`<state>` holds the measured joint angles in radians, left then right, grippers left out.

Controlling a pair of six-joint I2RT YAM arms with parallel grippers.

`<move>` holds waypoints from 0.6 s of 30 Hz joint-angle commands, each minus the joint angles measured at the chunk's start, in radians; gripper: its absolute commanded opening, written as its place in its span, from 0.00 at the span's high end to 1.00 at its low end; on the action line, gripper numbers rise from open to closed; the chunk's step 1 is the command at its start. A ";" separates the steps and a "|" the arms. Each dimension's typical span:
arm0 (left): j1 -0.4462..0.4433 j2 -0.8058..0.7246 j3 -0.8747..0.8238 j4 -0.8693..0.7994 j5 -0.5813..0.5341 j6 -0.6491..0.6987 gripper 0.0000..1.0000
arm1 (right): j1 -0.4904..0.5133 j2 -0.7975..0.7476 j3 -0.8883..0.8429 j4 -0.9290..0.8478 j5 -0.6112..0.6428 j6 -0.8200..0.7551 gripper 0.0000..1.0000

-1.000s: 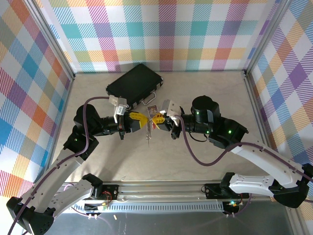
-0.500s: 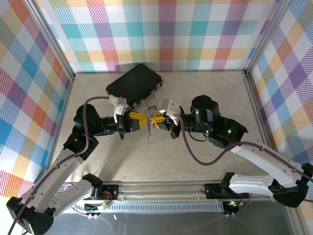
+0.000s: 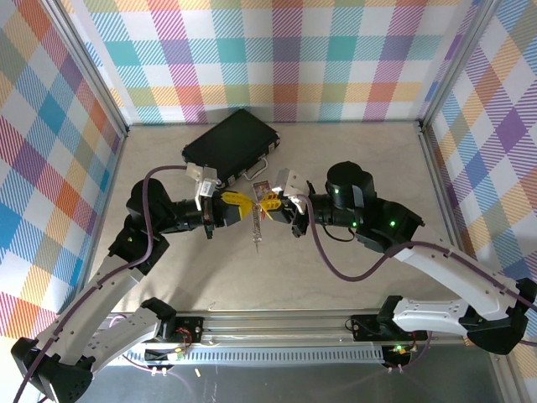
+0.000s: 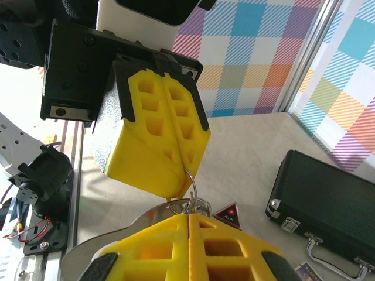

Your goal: Put the keys on the keyring

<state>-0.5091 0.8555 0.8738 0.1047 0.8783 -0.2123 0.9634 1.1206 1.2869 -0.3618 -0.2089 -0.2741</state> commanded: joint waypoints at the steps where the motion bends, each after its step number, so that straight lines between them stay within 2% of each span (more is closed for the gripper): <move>1: -0.012 -0.008 0.011 0.009 0.030 0.028 1.00 | 0.009 0.013 0.041 0.014 -0.017 0.009 1.00; 18: -0.019 -0.009 0.032 -0.033 0.032 0.053 1.00 | 0.011 0.039 0.083 -0.053 -0.039 0.018 1.00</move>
<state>-0.5159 0.8555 0.8742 0.0513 0.8818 -0.1822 0.9638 1.1492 1.3373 -0.4038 -0.2207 -0.2703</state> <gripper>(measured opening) 0.063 0.056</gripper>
